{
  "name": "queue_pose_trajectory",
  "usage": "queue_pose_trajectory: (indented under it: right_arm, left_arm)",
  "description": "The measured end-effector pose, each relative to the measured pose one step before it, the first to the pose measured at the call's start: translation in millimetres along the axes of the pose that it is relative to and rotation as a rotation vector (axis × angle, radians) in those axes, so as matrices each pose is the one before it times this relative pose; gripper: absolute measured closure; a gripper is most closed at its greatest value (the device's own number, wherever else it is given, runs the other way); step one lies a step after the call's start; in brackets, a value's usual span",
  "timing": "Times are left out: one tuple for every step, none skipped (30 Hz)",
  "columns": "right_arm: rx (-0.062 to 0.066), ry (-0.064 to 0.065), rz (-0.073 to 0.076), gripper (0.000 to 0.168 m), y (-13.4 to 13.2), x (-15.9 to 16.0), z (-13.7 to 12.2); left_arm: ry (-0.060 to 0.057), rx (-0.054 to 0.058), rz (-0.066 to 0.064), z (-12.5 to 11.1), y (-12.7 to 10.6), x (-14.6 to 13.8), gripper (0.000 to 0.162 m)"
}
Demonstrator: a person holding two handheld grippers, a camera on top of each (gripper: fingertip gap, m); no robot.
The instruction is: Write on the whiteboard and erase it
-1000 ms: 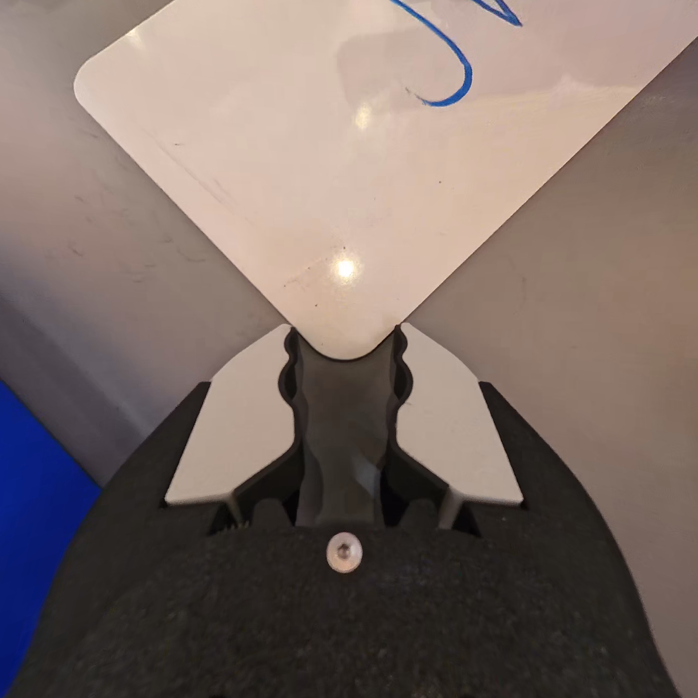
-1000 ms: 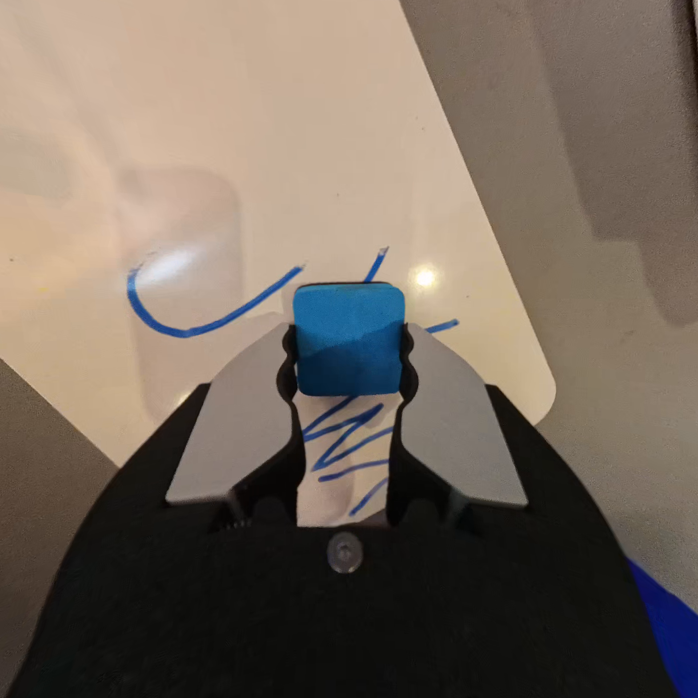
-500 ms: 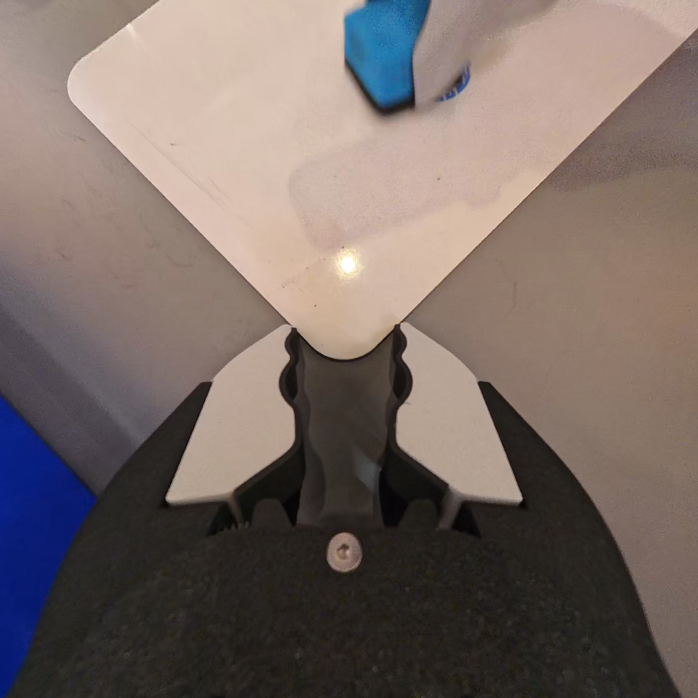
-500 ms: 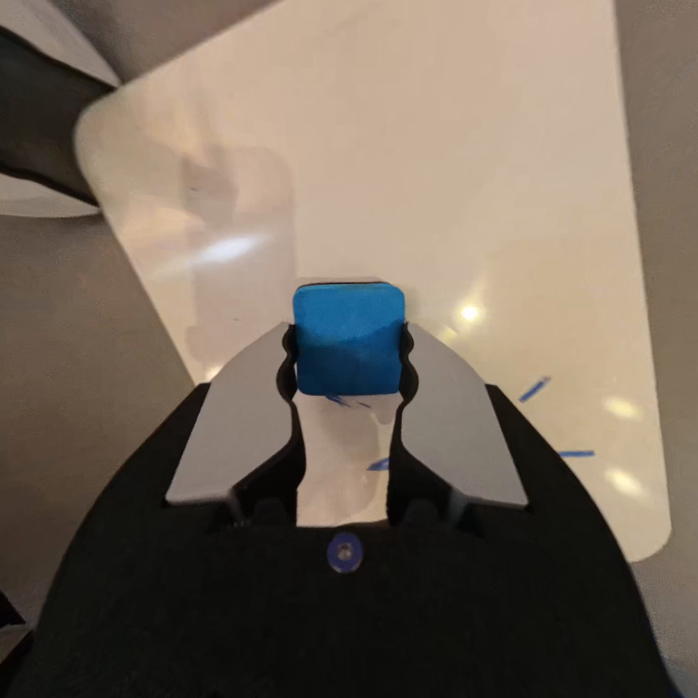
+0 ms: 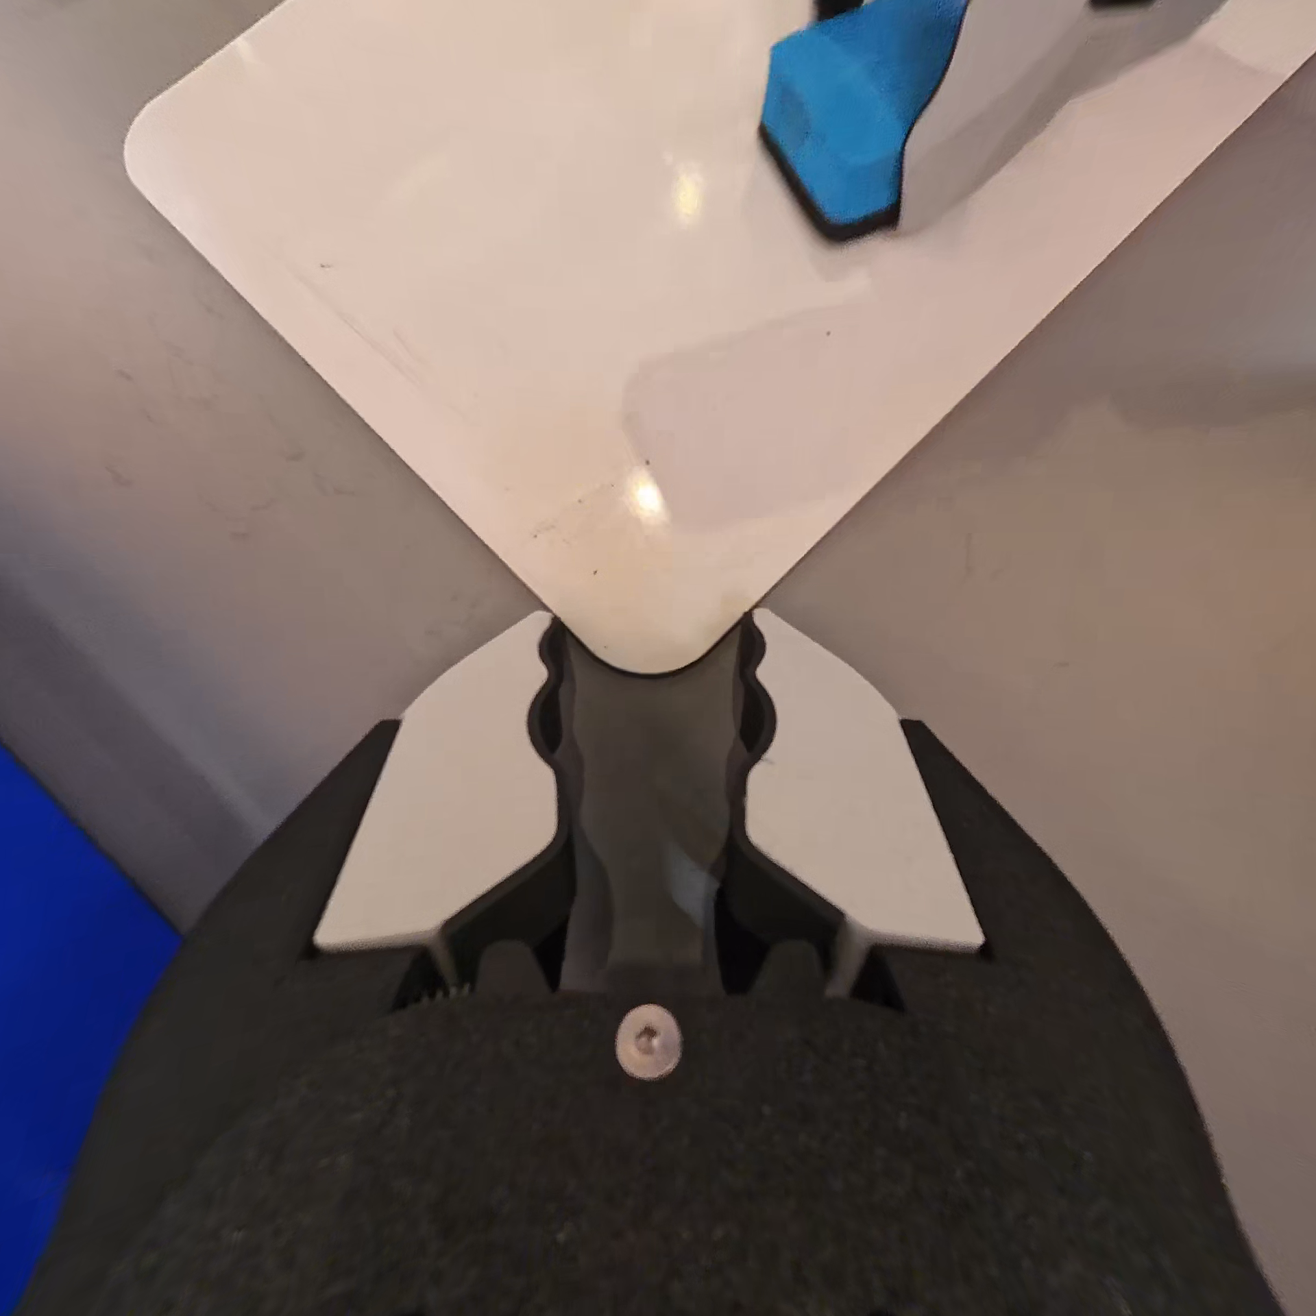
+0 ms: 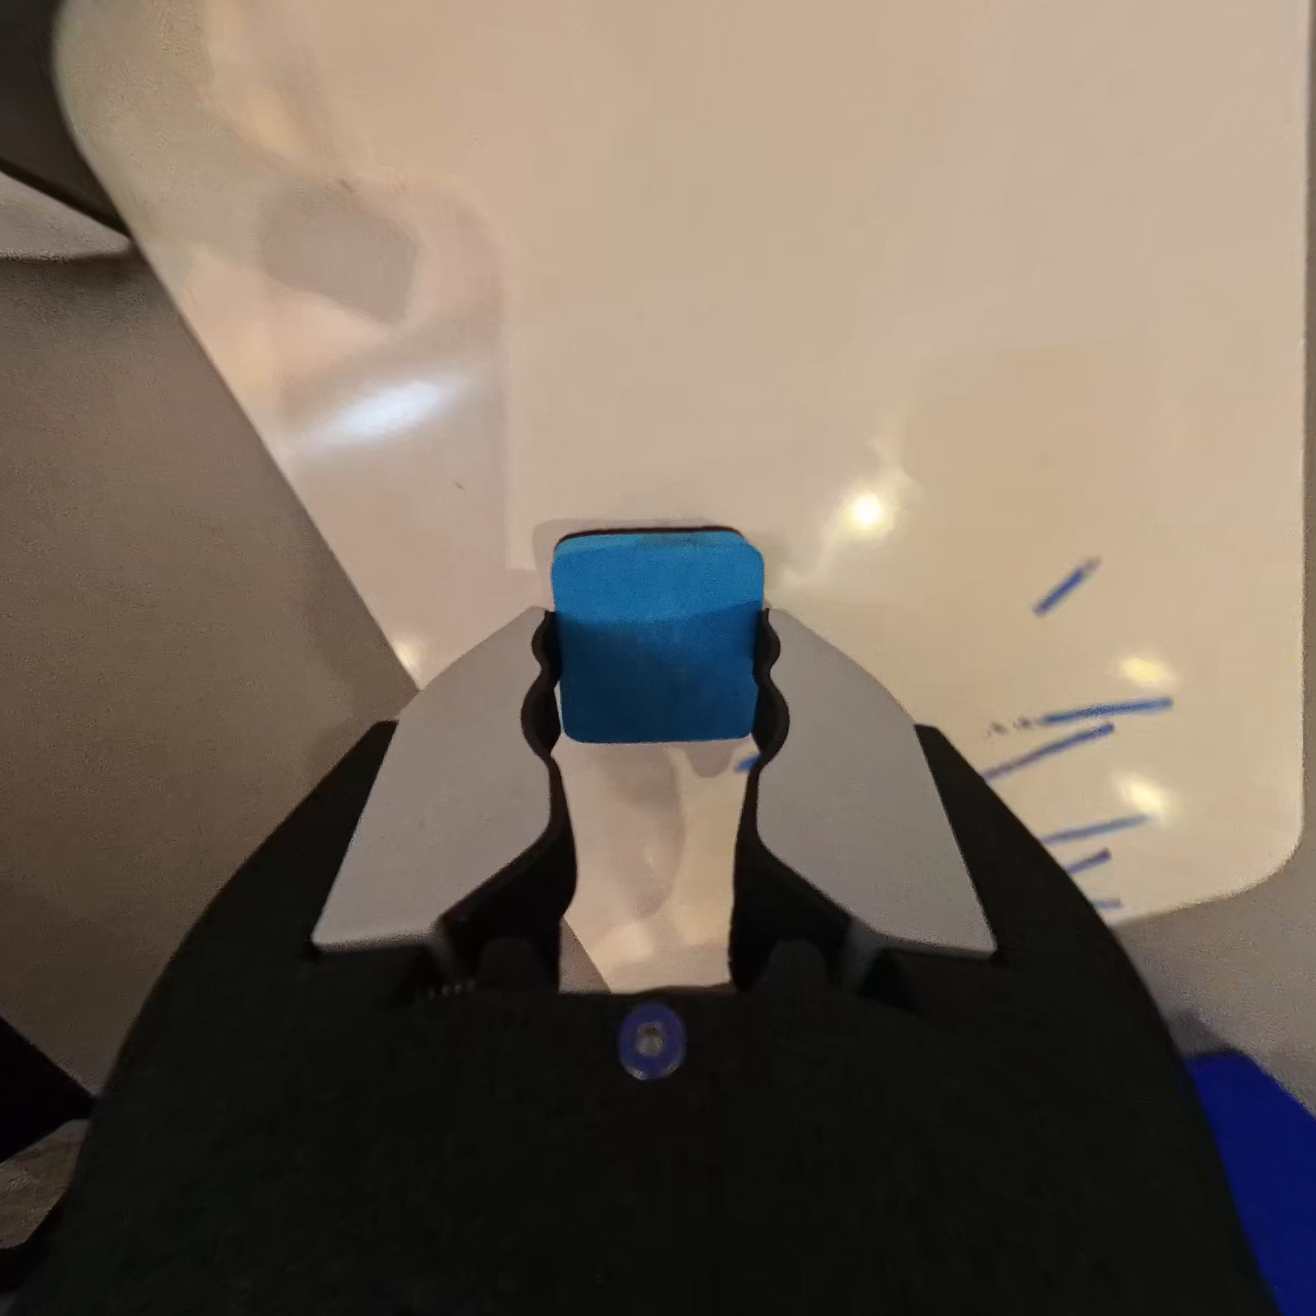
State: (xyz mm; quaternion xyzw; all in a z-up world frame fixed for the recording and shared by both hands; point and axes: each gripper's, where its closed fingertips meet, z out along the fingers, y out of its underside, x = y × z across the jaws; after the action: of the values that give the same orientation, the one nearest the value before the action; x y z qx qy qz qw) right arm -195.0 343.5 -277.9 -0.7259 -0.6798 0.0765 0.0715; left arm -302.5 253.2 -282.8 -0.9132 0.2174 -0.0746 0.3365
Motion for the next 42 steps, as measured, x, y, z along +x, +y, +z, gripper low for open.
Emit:
queue_pose_trajectory:
  right_arm:
    - [-0.0284, 0.0216, 0.0337, 0.116, 16.62, 13.09, -3.28]
    - [-0.0273, 0.0224, 0.0389, 0.116, 18.37, 14.82, -2.97]
    - [0.0044, -0.0153, 0.0416, 0.117, 9.91, 7.23, -1.77]
    - [0.0212, -0.0223, 0.0200, 0.117, 0.16, -0.17, -0.28]
    - [0.0136, 0.0044, -0.0138, 0.116, -6.04, -4.32, 1.70]
    - [0.0057, 0.0090, -0.0373, 0.117, -10.88, -9.51, 2.68]
    - [0.0091, -0.0057, -0.0453, 0.117, -14.51, -13.44, 2.94]
    - [0.0057, -0.0023, -0.0411, 0.117, -13.64, -10.93, 2.77]
    - [-0.0088, 0.0109, -0.0271, 0.117, -7.33, -4.61, 1.57]
    - [-0.0101, 0.0030, -0.0075, 0.116, -0.76, -1.06, -0.23]
    - [-0.0008, -0.0193, 0.0097, 0.116, 4.61, 0.07, -1.41]
    - [-0.0066, -0.0108, 0.0202, 0.116, 10.26, 4.23, -2.43]
    - [-0.0186, 0.0137, 0.0256, 0.116, 12.93, 9.25, -2.65]
    - [0.0024, -0.0029, 0.0210, 0.117, 6.51, 5.15, -1.53]
    - [0.0176, -0.0127, 0.0053, 0.117, -1.91, -0.68, 0.23]
    - [0.0147, -0.0048, -0.0163, 0.117, -7.71, -4.84, 1.96]
    - [0.0104, -0.0090, -0.0331, 0.117, -11.41, -9.30, 2.57]
    - [0.0036, -0.0095, -0.0376, 0.117, -11.58, -9.52, 2.47]
    - [-0.0129, 0.0053, -0.0270, 0.116, -6.07, -3.89, 1.68]
    - [-0.0138, 0.0017, -0.0076, 0.116, 0.03, 0.59, -0.11]
    - [-0.0079, -0.0043, 0.0167, 0.116, 5.87, 4.27, -1.20]
    - [-0.0126, 0.0099, 0.0319, 0.116, 13.34, 10.52, -2.33]
    - [-0.0270, 0.0293, 0.0480, 0.116, 21.72, 17.62, -4.13]
    - [-0.0392, 0.0336, 0.0724, 0.116, 24.66, 21.43, -3.52]
    - [-0.0405, 0.0332, 0.0788, 0.116, 21.96, 21.86, -2.08]
    - [-0.0290, 0.0147, 0.0674, 0.116, 15.70, 16.58, 0.05]
    - [-0.0051, -0.0210, 0.0501, 0.116, 5.49, 5.71, 0.94]
    - [0.0116, -0.0050, 0.0157, 0.116, -3.93, -0.50, 0.57]
    - [0.0048, 0.0293, -0.0166, 0.116, -8.62, -3.66, 0.99]
    - [0.0122, 0.0002, -0.0343, 0.116, -12.74, -12.94, 0.48]
    - [0.0313, -0.0316, -0.0500, 0.117, -16.90, -20.28, -0.54]
    - [0.0229, -0.0207, -0.0576, 0.116, -15.59, -18.82, 0.37]
    - [-0.0004, -0.0001, -0.0497, 0.116, -9.39, -11.02, 0.97]
    - [-0.0051, -0.0024, -0.0184, 0.116, -3.94, -4.03, 0.20]
    - [0.0086, -0.0130, 0.0018, 0.116, 0.07, -0.38, -0.60]
    - [0.0081, -0.0054, 0.0140, 0.116, 6.26, 4.69, -0.78]
    - [-0.0157, 0.0168, 0.0367, 0.116, 14.69, 12.29, -1.58]
    - [-0.0328, 0.0331, 0.0553, 0.116, 19.30, 17.52, -1.35]
    - [-0.0195, 0.0158, 0.0544, 0.116, 15.87, 14.01, -0.24]
    - [0.0098, -0.0101, 0.0336, 0.116, 7.02, 4.84, -0.13]
    - [0.0072, 0.0071, 0.0033, 0.116, 1.78, 0.19, 0.27]
    - [-0.0070, 0.0158, -0.0168, 0.116, -1.35, -3.99, 0.04]
  left_arm:
    - [-0.0002, 0.0061, 0.0037, 0.46, -0.54, 0.70, 0.116]
    - [0.0009, 0.0054, 0.0000, 0.05, -0.17, 0.65, 0.116]
    - [0.0014, 0.0048, 0.0005, 0.03, -0.12, 0.32, 0.117]
    - [-0.0003, -0.0001, 0.0005, 0.11, -0.12, 0.06, 0.117]
    - [-0.0011, -0.0042, 0.0008, -0.04, -0.05, -0.07, 0.117]
    - [-0.0011, -0.0046, 0.0007, 0.15, -0.11, -0.29, 0.116]
    - [0.0006, -0.0031, 0.0002, 0.08, -0.10, -0.12, 0.116]
    - [0.0002, -0.0030, 0.0009, 0.00, -0.01, -0.04, 0.116]
    - [-0.0005, -0.0024, 0.0002, 0.15, -0.06, -0.21, 0.116]
    - [0.0008, -0.0013, -0.0007, 0.14, -0.10, -0.03, 0.116]
    - [0.0023, 0.0023, 0.0010, 0.04, -0.16, 0.33, 0.116]
    - [0.0003, 0.0062, -0.0011, 0.19, -0.20, 0.22, 0.117]
    - [-0.0007, 0.0059, -0.0011, -0.06, -0.07, 0.31, 0.118]
    - [-0.0010, 0.0037, 0.0014, -0.05, 0.02, 0.40, 0.118]
    - [-0.0024, -0.0009, -0.0023, -0.01, 0.05, 0.03, 0.118]
    - [-0.0026, -0.0040, -0.0001, -0.12, 0.02, -0.25, 0.118]
    - [0.0001, -0.0029, 0.0007, 0.09, 0.04, -0.03, 0.118]
    - [0.0022, -0.0012, 0.0003, 0.02, -0.11, -0.09, 0.118]
    - [0.0013, -0.0014, 0.0006, -0.01, 0.08, -0.06, 0.118]
    - [0.0003, -0.0019, 0.0007, 0.02, -0.09, 0.03, 0.118]
    - [0.0002, -0.0004, -0.0008, 0.00, 0.02, -0.05, 0.118]
    - [-0.0002, 0.0030, -0.0003, 0.00, 0.01, 0.00, 0.118]
    - [0.0001, 0.0068, -0.0007, -0.03, 0.02, 0.03, 0.118]
    - [-0.0003, 0.0071, -0.0020, -0.05, 0.02, -0.02, 0.118]
    - [-0.0012, 0.0032, -0.0016, 0.00, -0.01, -0.03, 0.118]
    - [-0.0014, -0.0009, 0.0008, -0.04, 0.09, 0.07, 0.118]
    - [-0.0005, -0.0016, 0.0001, -0.05, -0.02, 0.15, 0.118]
    - [-0.0012, -0.0024, -0.0007, -0.04, 0.02, -0.15, 0.118]
    - [-0.0054, -0.0045, 0.0006, -0.19, 0.28, -0.78, 0.117]
    - [-0.0140, -0.0062, -0.0065, -0.08, 0.42, -2.95, 0.112]
    - [-0.0056, -0.0057, -0.0118, 0.10, 0.26, -2.87, 0.106]
    - [0.0035, -0.0038, -0.0059, 0.29, 0.22, -1.70, 0.102]
    - [0.0035, -0.0025, 0.0056, 0.01, -0.03, -1.00, 0.103]
    - [0.0000, -0.0046, 0.0013, -0.24, 0.05, -1.20, 0.105]
    - [0.0032, 0.0017, -0.0005, -0.02, -0.05, 0.23, 0.107]
    - [0.0064, 0.0105, -0.0004, 0.04, -0.40, 1.87, 0.112]
    - [0.0003, 0.0128, 0.0033, 0.10, -0.60, 1.88, 0.119]
    - [-0.0015, 0.0070, 0.0044, 0.24, -0.36, 2.22, 0.121]
    - [0.0007, 0.0017, 0.0028, 0.12, -0.26, 1.54, 0.122]
    - [0.0070, 0.0023, 0.0009, 0.48, -0.54, 1.88, 0.122]
    - [-0.0014, 0.0008, 0.0062, 0.60, -0.74, 0.63, 0.122]
    - [0.0003, -0.0034, 0.0003, 0.40, -0.42, -0.07, 0.122]
